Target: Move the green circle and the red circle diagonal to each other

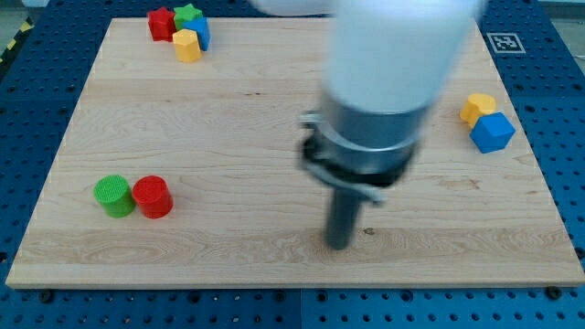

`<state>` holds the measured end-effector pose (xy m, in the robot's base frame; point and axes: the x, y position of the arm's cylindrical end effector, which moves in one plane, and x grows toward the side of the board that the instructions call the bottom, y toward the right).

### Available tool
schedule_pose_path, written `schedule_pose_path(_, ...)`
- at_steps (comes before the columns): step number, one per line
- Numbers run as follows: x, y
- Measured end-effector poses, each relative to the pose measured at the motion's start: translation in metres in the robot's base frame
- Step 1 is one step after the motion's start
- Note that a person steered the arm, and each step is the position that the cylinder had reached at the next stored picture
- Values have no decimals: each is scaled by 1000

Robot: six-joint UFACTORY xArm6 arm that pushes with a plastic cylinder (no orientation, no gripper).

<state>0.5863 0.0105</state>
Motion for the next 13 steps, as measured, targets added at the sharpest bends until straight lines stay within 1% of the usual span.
schedule_pose_path(1,11,-92)
schedule_pose_path(2,10,-181)
schedule_pose_path(3,-6,-264)
schedule_pose_path(4,-48,-305)
schedule_pose_path(5,-61,-300)
schedule_pose_path(7,-52,-248)
schedule_pose_path(10,-50,-207)
schedule_pose_path(13,-50,-120)
